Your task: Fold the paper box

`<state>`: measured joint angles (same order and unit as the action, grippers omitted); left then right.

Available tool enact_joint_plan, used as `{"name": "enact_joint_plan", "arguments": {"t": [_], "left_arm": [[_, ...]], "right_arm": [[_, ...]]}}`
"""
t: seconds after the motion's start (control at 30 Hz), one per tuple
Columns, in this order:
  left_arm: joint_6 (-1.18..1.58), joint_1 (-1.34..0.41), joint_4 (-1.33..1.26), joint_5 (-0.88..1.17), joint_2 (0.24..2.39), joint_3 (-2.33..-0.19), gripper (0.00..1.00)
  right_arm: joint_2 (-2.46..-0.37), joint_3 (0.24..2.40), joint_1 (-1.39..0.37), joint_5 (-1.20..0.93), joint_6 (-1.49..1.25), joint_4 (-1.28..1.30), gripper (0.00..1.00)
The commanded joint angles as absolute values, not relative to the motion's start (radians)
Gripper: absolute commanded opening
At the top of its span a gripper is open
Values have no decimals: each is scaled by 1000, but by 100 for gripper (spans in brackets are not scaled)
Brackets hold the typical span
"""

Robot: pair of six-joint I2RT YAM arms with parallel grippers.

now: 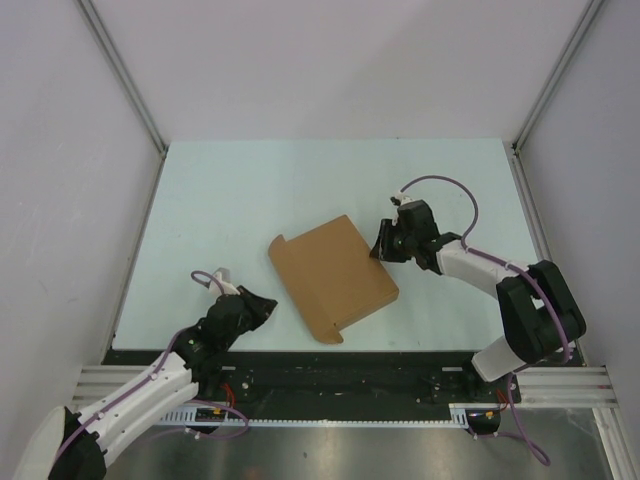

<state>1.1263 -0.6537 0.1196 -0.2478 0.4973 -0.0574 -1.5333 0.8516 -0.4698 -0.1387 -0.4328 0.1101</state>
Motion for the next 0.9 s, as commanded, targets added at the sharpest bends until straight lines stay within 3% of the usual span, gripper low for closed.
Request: {"name": "enact_joint_plan", "arguments": {"t": [0.0,0.53,0.87], "left_arm": [[1140,-649,92,-253,494,-8,17],[1129,-649,-29,-259,603,-28,18],[1055,-647,-261,-242,995,-239,18]], "right_arm": [[-1612,766,-422,-14,-437,158,34],[-1666,733,-334,-61,-477,104,38],[-1614,735,-336,-40,-488,109,41]]}}
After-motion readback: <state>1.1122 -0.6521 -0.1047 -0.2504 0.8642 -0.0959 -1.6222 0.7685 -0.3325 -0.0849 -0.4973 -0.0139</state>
